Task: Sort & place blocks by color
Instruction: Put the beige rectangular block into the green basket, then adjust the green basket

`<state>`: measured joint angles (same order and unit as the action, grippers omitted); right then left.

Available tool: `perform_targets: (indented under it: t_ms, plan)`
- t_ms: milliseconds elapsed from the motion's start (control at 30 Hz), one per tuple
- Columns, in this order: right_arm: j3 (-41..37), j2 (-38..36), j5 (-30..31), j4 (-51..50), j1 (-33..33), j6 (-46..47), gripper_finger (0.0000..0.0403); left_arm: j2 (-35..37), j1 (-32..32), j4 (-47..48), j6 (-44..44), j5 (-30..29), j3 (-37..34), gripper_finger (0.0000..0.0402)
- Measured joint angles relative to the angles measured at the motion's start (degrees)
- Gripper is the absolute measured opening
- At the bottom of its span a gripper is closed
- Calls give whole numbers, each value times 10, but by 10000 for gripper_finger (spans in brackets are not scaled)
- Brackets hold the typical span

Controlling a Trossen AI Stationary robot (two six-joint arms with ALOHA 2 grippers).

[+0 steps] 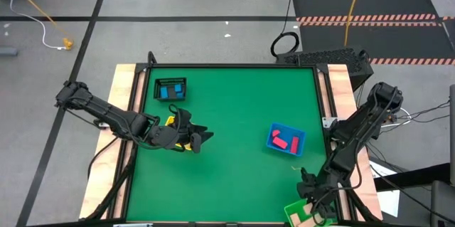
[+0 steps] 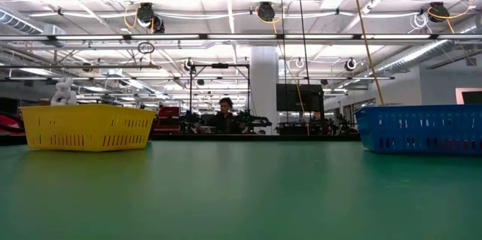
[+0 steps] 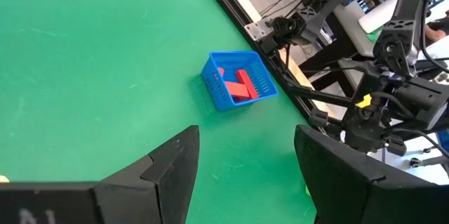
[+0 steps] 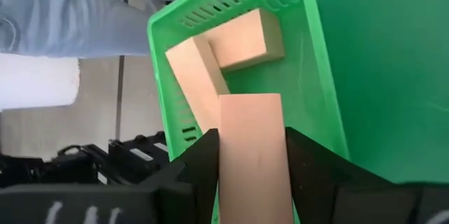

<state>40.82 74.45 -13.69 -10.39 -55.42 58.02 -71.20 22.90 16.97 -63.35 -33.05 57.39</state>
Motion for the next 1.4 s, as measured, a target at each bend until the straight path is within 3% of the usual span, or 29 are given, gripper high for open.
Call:
perform_targets:
  t_ms: [500, 733, 1000, 1400]
  plan:
    - [0, 1, -14, 22, 3, 25, 224, 0, 0, 0, 3, 2, 0, 234]
    - [0, -35, 36, 11, 3, -51, 206, 0, 0, 0, 7, 2, 0, 234]
    - [0, -38, 153, -30, 4, -185, 200, 0, 0, 0, 3, 2, 0, 234]
    - [0, -23, 152, -53, 3, -241, 200, 0, 0, 4, 5, 15, 0, 234]
